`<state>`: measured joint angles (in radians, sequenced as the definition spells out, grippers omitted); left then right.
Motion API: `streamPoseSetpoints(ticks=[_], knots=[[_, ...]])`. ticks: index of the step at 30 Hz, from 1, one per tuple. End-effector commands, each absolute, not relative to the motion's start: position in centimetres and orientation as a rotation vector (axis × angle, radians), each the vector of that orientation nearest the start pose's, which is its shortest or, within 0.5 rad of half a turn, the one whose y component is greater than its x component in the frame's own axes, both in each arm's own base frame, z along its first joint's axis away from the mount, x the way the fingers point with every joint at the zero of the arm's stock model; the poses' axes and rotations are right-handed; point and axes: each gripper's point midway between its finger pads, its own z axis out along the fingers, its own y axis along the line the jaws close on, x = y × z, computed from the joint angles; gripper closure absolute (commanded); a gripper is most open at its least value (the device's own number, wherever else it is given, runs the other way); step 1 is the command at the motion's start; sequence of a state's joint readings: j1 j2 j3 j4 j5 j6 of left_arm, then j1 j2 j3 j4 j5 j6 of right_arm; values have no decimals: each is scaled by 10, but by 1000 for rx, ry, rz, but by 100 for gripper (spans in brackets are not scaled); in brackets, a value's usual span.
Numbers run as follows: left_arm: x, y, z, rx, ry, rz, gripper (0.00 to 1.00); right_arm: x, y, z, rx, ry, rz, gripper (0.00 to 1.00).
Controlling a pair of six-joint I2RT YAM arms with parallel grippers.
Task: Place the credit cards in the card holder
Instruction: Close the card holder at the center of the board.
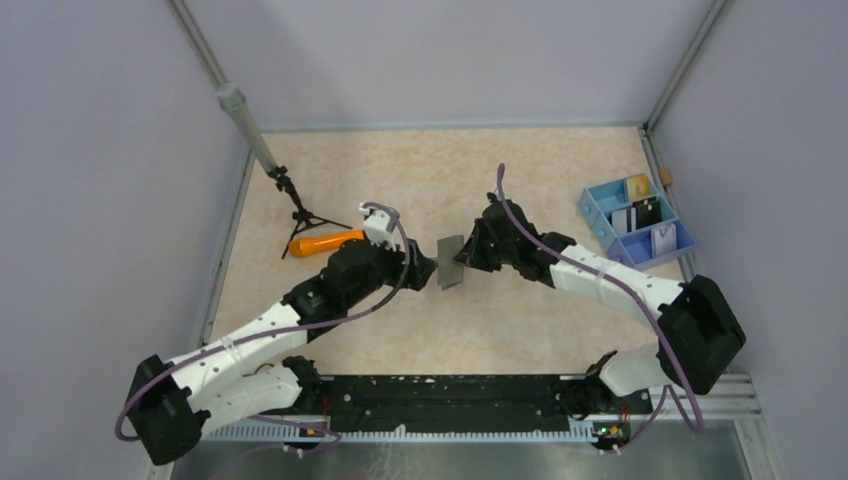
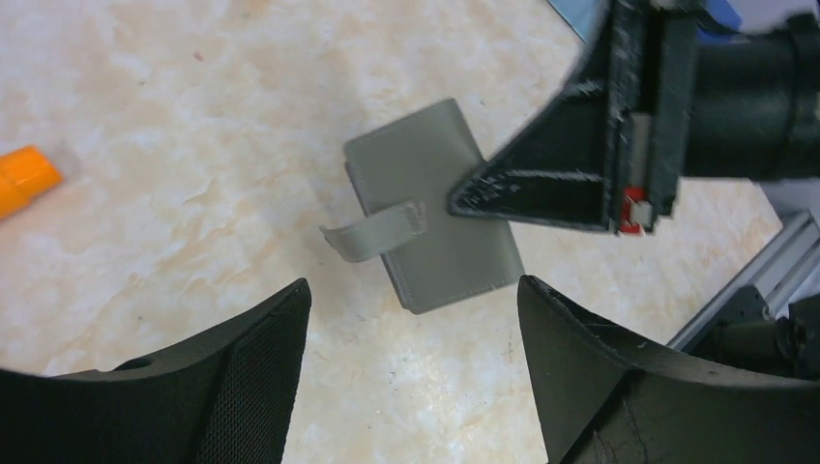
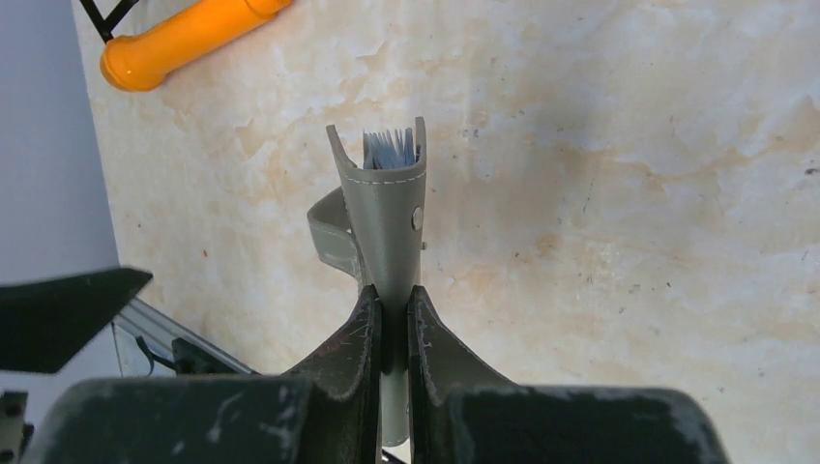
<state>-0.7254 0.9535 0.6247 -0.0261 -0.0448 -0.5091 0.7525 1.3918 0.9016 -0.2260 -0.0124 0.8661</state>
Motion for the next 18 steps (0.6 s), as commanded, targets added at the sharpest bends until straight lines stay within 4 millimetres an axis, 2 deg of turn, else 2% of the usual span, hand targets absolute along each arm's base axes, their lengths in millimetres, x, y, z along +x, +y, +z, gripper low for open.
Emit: streamPoseSetpoints(ticks=[1,4,10,15,18], knots=[[239,-254,220,312,1809,-680,20,267,288,160,206,2403,802,100],[233,-266,224,387,1751,-647,18,269,291,169,230,2397,814,100],[226,-295,210,516,1726,-540,11,270,299,185,312,2383,898,100],[221,-310,200,559,1681,-439,2,270,300,190,389,2378,928,100],[227,-310,188,566,1688,-348,3,270,303,196,401,2369,956,100]])
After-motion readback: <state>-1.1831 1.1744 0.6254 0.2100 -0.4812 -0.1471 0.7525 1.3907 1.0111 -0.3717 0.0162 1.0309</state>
